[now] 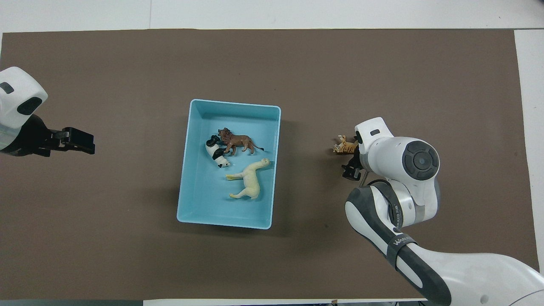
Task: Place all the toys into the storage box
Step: 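Lift the tan lion and carry it over the blue box with the right gripper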
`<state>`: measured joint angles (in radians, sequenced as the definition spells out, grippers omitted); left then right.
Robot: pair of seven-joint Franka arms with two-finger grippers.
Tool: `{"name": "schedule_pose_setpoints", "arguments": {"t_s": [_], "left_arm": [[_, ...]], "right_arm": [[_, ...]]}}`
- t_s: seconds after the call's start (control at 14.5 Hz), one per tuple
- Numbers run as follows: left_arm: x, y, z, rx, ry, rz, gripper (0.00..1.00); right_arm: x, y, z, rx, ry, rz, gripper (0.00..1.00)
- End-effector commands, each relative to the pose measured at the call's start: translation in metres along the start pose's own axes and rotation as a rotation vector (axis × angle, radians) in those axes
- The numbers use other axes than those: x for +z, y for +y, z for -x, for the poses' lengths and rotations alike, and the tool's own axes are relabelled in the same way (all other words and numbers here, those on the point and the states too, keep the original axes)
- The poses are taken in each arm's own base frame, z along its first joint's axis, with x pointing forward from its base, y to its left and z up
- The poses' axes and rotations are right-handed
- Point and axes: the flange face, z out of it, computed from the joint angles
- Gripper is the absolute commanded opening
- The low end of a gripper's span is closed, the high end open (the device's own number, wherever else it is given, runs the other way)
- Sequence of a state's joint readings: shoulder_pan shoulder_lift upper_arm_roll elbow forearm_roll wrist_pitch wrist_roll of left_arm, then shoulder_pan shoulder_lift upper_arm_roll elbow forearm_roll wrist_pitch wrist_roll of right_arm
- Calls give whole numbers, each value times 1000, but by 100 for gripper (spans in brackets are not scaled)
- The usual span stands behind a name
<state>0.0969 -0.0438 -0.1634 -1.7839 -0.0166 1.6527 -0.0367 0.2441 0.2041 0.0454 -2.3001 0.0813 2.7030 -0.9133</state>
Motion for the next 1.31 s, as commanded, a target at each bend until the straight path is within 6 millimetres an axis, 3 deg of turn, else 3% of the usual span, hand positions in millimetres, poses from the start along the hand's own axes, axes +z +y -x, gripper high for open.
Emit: {"name": "schedule_pose_setpoints", "arguments": {"t_s": [0.0,0.07,0.14,0.48,0.76,0.97,1.24], "left_arm": [[-1,1,7,3,15,-3,100],[-1,2,7,5,15,-4,100],[-1,0,7,2,15,-3,100],[-1,1,7,3,15,-3,100],[-1,1,7,3,15,-3,100],[-1,1,7,5,15,-3,100],[-1,0,7,3,15,-3,100]], "right_arm": [[-4,-1,6,-31,12,31,51],[-4,-1,7,-29,12,32,20],[-4,0,6,-31,13,32,0],[-10,8,-1,-9,22,39,0],[-44,34,-31,155,3,-2,0],[-88,41,-75,466,-17,-40,0],[-124,-16,-167,969,1,-77,0]]}}
